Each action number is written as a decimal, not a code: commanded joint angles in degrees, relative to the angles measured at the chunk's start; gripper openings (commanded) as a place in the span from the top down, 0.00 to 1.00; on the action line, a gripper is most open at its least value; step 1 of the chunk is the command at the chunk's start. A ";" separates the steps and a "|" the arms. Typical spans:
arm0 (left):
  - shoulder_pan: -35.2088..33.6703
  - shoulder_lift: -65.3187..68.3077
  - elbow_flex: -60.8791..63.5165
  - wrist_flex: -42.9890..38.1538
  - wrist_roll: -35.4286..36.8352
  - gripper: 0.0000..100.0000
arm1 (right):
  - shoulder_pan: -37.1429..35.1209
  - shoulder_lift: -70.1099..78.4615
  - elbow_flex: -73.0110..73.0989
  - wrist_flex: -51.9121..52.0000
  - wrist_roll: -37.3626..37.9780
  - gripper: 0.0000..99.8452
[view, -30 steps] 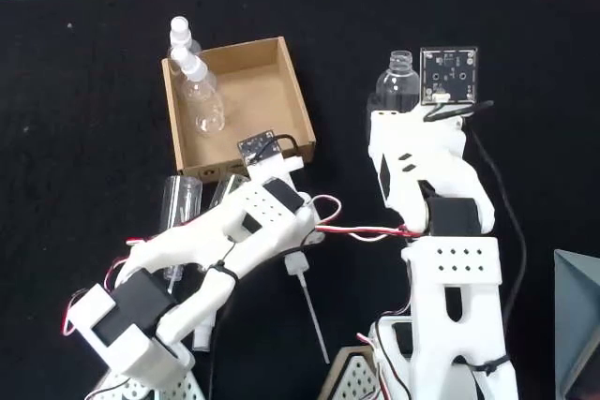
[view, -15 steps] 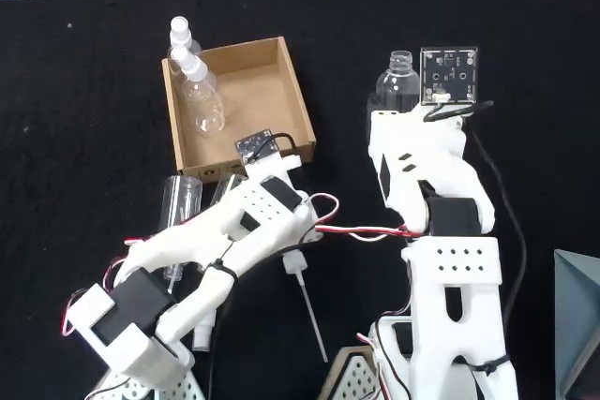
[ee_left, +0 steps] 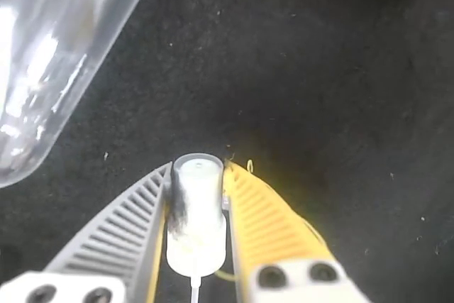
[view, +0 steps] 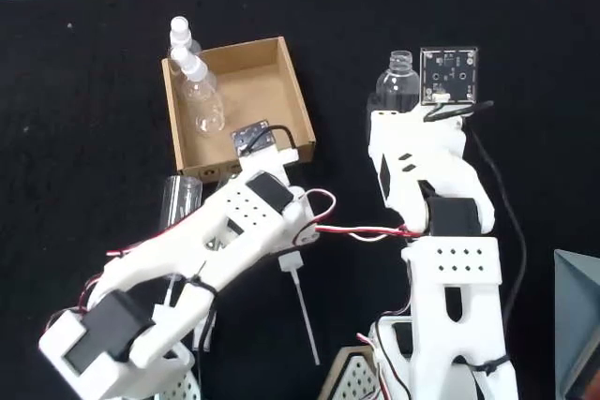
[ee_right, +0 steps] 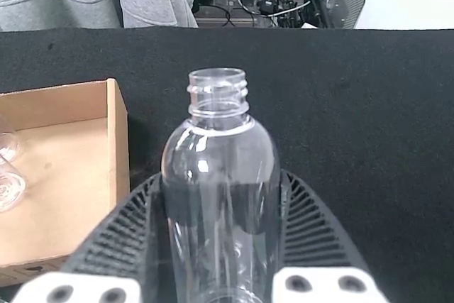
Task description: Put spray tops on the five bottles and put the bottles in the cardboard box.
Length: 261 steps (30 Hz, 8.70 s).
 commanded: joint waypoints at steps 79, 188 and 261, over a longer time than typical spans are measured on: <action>-28.44 -73.23 27.47 -7.38 -2.46 0.97 | -18.02 -20.70 11.82 -2.55 3.25 0.91; -54.46 -95.65 28.79 -17.05 11.69 0.97 | -33.23 -34.59 36.35 -20.13 28.75 0.91; -42.07 -95.47 34.42 -11.87 6.86 0.97 | -36.57 -34.68 39.87 -23.56 32.88 0.91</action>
